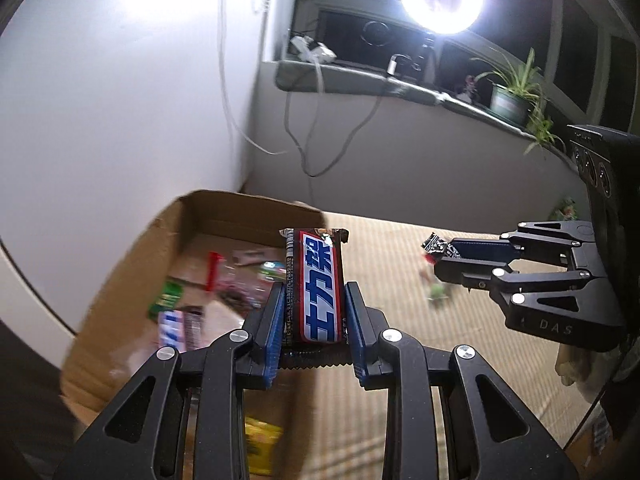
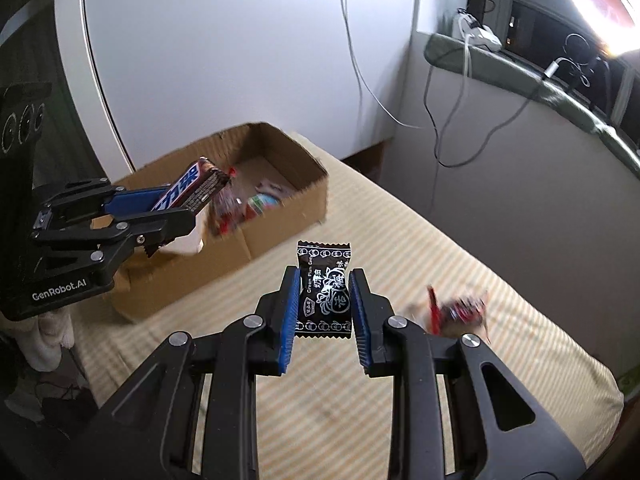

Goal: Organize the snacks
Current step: 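Carry the Snickers bar and black-and-white candy into the box and open both grippers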

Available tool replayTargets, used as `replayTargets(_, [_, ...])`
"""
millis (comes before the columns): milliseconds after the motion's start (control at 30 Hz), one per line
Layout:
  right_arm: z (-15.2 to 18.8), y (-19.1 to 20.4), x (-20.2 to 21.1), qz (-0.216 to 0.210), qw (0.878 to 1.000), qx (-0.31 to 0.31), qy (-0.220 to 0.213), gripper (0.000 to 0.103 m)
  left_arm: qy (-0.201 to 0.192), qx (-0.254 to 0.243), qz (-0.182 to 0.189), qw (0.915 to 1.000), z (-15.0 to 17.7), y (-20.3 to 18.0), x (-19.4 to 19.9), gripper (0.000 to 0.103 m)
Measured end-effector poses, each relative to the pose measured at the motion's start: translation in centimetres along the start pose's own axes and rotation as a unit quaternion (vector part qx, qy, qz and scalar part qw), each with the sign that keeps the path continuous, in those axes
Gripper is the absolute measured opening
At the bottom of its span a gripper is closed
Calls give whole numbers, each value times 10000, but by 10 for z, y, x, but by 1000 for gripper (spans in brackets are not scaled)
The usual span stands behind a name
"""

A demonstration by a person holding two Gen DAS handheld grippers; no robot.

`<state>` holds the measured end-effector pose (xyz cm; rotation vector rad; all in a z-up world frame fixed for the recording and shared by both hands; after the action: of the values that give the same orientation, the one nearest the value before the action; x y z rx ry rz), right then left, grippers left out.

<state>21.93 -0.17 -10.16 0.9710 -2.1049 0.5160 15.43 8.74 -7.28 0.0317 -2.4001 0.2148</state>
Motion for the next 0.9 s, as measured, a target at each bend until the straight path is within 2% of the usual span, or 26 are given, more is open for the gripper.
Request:
replayTargets(367, [-59, 35, -40, -262, 9995, 112, -95, 26, -2, 211, -343, 9992, -11, 55, -5, 27])
replayTargets(633, [-78, 45, -75, -399, 9991, 117, 25, 26, 54, 256, -486, 9985, -12, 73, -14, 27])
replayTargets(900, [-81, 47, -104, -481, 9986, 77, 189, 26, 123, 310, -502, 9982, -12, 80, -26, 27])
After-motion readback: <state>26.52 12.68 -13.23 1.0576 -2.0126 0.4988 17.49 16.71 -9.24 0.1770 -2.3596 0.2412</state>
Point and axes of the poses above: each gripper's, at about its wrist camera, not at the fingertips, and x roughly against the way its jaws point, y to its left, z to its underside, the point moved 10 cm from there along -x, roughly the way its jaws point, and after that the axes turned 3 degrees about y, right-handed, at the moved point
